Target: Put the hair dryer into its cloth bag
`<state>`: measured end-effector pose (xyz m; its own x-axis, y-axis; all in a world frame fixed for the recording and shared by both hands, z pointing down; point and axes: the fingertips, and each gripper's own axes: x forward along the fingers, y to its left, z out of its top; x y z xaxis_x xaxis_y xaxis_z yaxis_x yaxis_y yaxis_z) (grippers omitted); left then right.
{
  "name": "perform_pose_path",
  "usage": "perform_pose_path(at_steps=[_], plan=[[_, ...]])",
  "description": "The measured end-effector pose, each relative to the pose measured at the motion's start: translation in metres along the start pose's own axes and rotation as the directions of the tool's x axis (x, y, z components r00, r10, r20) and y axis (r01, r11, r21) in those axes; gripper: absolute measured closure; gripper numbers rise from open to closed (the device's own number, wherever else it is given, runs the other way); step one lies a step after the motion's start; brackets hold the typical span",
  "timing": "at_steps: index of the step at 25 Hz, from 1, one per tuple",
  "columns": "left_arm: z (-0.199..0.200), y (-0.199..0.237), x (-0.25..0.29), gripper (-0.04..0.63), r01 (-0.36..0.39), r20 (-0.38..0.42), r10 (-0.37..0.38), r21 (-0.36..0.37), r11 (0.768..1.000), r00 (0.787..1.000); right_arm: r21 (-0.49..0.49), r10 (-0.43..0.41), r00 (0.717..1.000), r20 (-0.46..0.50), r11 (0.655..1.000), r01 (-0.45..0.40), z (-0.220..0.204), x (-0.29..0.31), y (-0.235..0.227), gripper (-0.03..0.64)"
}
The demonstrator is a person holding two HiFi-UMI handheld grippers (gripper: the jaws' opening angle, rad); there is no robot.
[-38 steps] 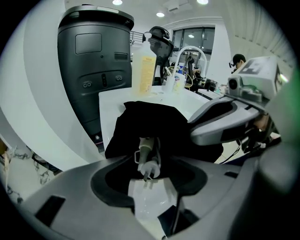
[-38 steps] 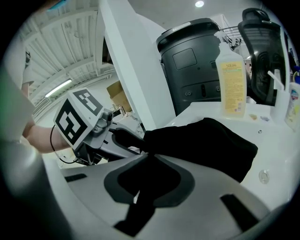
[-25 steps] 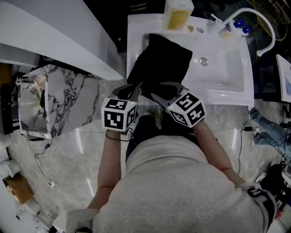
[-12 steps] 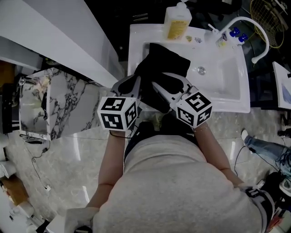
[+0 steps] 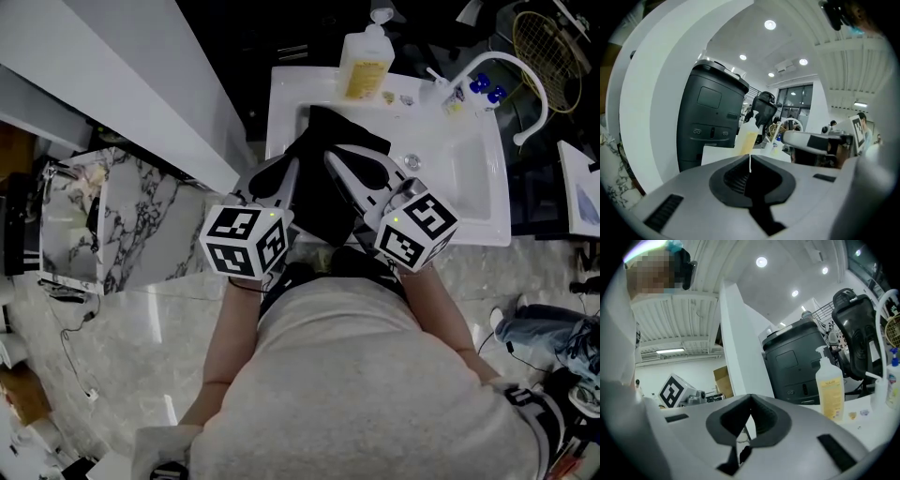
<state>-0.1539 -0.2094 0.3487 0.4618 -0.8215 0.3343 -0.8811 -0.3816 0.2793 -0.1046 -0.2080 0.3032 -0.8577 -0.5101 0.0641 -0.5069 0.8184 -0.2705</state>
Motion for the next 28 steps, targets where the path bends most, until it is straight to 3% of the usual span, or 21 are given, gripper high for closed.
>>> perform_pose_path(at_steps=[4, 10, 16, 24, 28], plan=[[-0.003, -0.003, 0.001, 0.584, 0.017, -0.003, -0.017, 0.013, 1.0, 1.0, 0.027, -0.028, 0.999, 0.033, 0.999, 0.027, 0.003, -0.004, -0.002, 0.618], [-0.013, -0.006, -0.001, 0.584, 0.024, -0.019, -0.023, 0.043, 0.999, 1.0, 0.024, -0.038, 0.999, -0.031, 0.999, 0.039, -0.011, -0.006, 0.003, 0.618], [-0.018, -0.007, -0.004, 0.584, 0.02, -0.001, -0.02, 0.025, 0.999, 1.0, 0.033, -0.046, 0.996, -0.071, 0.998, 0.048, -0.023, -0.006, 0.005, 0.618], [-0.031, -0.006, -0.002, 0.584, 0.012, -0.033, -0.014, -0.063, 0.998, 0.999, 0.115, -0.041, 0.994, -0.1, 0.992, 0.052, -0.037, -0.008, 0.001, 0.618], [-0.035, -0.005, 0.0, 0.584, 0.004, -0.058, -0.007, -0.059, 0.998, 0.998, 0.103, -0.049, 0.989, -0.14, 0.993, 0.064, -0.049, -0.007, -0.002, 0.618]])
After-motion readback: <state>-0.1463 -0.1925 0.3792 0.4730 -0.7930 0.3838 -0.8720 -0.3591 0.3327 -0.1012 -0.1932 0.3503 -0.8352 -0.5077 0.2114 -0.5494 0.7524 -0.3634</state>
